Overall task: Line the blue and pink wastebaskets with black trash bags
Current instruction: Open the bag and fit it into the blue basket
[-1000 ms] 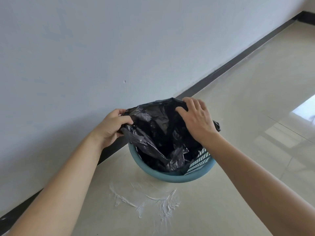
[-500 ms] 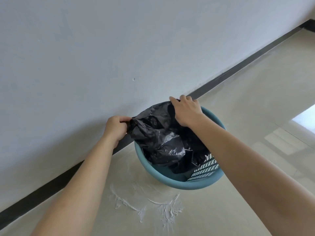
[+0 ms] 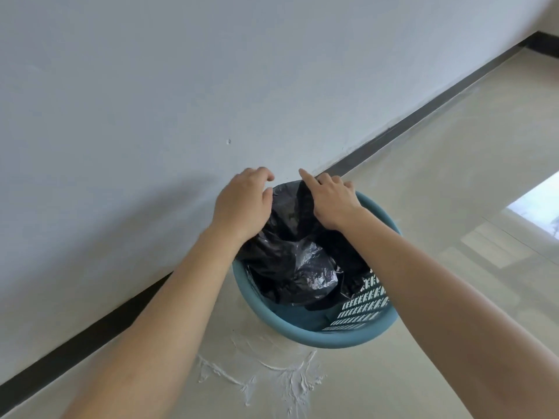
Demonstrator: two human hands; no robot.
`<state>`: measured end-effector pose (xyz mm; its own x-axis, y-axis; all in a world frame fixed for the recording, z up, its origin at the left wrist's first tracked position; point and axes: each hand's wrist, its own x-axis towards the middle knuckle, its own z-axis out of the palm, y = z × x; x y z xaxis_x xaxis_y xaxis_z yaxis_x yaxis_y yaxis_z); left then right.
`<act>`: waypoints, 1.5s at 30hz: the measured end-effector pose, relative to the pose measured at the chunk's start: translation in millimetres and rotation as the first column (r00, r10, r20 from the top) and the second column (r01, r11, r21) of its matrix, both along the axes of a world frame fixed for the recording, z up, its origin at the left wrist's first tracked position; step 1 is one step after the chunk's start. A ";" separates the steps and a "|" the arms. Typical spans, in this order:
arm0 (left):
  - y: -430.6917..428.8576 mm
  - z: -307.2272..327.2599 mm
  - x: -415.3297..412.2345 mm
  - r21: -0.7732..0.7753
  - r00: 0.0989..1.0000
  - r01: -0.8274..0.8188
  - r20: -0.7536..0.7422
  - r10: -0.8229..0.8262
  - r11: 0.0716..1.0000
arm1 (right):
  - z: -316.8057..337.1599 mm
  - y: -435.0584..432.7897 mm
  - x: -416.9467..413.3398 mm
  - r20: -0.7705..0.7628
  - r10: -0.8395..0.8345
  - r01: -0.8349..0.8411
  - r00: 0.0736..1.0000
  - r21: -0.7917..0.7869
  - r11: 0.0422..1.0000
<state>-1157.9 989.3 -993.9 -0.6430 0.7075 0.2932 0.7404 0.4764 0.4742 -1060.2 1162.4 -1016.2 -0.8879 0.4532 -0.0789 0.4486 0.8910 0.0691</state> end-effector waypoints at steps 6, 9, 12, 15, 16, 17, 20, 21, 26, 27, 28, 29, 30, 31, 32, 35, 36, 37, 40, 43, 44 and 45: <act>1.4 -33.3 18.0 -0.477 0.991 -0.083 -0.132 0.022 0.875 | 6.3 32.8 26.0 -0.005 -0.054 0.053 0.999 -0.156 0.986; 2.3 -30.1 20.1 -0.492 0.987 -0.102 -0.159 0.026 0.864 | 3.3 51.8 52.7 -0.025 -0.156 0.146 0.987 -0.234 0.961; 2.9 -29.3 21.7 -0.506 0.983 -0.096 -0.181 0.003 0.857 | -2.1 61.5 72.8 -0.117 -0.286 0.194 0.951 -0.494 0.847; 6.0 -30.6 18.8 -0.500 0.979 -0.077 -0.201 -0.029 0.862 | -4.1 64.7 81.9 -0.148 -0.341 0.177 0.928 -0.633 0.754; 6.7 -31.9 15.9 -0.496 0.977 -0.075 -0.210 -0.036 0.865 | -4.0 64.9 83.8 -0.142 -0.343 0.178 0.928 -0.641 0.747; 6.9 -33.3 11.9 -0.495 0.975 -0.075 -0.219 -0.040 0.866 | -3.7 64.5 85.2 -0.144 -0.350 0.178 0.926 -0.650 0.739; 3.3 -39.9 -3.1 -0.490 0.979 -0.093 -0.204 -0.010 0.867 | 1.0 62.9 90.7 -0.220 -0.426 0.190 0.878 -0.655 0.731; 1.6 -42.2 -8.9 -0.474 0.984 -0.104 -0.177 0.021 0.874 | 3.7 63.0 92.7 -0.255 -0.454 0.214 0.854 -0.624 0.751; -0.8 -48.9 -19.4 -0.428 0.991 -0.117 -0.104 0.080 0.896 | 10.4 62.8 93.1 -0.343 -0.575 0.331 0.743 -0.559 0.761; 0.5 -46.9 -15.3 -0.411 0.990 -0.128 -0.102 0.094 0.902 | 7.1 62.7 92.8 -0.323 -0.624 0.364 0.712 -0.590 0.721; 1.5 -43.6 -9.6 -0.396 0.989 -0.142 -0.101 0.111 0.907 | 2.5 63.1 93.5 -0.288 -0.672 0.398 0.683 -0.624 0.672; 2.0 -39.0 -3.2 -0.389 0.986 -0.157 -0.119 0.119 0.908 | -2.6 63.8 95.1 -0.241 -0.716 0.420 0.655 -0.671 0.611; 2.4 -33.7 3.6 -0.391 0.978 -0.175 -0.178 0.112 0.904 | -8.0 65.1 97.5 -0.188 -0.757 0.420 0.625 -0.737 0.530; 2.9 -27.2 11.6 -0.387 0.957 -0.199 -0.274 0.094 0.900 | -12.8 65.7 100.3 -0.129 -0.795 0.402 0.592 -0.808 0.431; 4.0 -19.2 20.3 -0.354 0.925 -0.209 -0.375 0.066 0.911 | -16.9 65.6 102.8 -0.068 -0.825 0.376 0.562 -0.867 0.327; 12.6 1.3 55.9 -0.196 0.884 -0.029 -0.462 -0.066 0.980 | -27.4 64.2 105.4 0.053 -0.854 0.320 0.517 -0.938 0.136; 15.0 4.9 70.2 -0.204 0.911 0.066 -0.387 -0.142 0.977 | -29.8 63.1 105.3 0.073 -0.860 0.300 0.505 -0.949 0.095; 16.7 6.1 83.5 -0.251 0.941 0.134 -0.271 -0.203 0.959 | -31.3 61.7 105.3 0.095 -0.864 0.274 0.494 -0.960 0.051; 15.5 0.3 109.9 -0.539 0.982 0.186 0.081 -0.169 0.822 | -32.3 59.0 106.1 0.142 -0.853 0.169 0.502 -0.984 -0.064; 9.1 -3.6 131.9 -0.670 0.989 0.094 -0.021 -0.146 0.737 | -31.1 59.1 109.1 0.124 -0.854 0.131 0.505 -0.989 -0.067; 7.2 -3.5 139.8 -0.668 0.980 0.037 -0.123 -0.159 0.744 | -30.7 59.0 110.1 0.107 -0.861 0.141 0.496 -0.989 -0.042; 5.8 -4.4 148.5 -0.654 0.962 -0.019 -0.217 -0.164 0.756 | -30.2 59.3 111.2 0.086 -0.871 0.155 0.483 -0.988 -0.011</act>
<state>-1009.4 995.0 -998.3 -0.5523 0.8263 -0.1105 0.8323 0.5391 -0.1287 -949.0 1221.8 -1046.3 -0.4267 0.7300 -0.5338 0.4140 -0.3671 -0.8329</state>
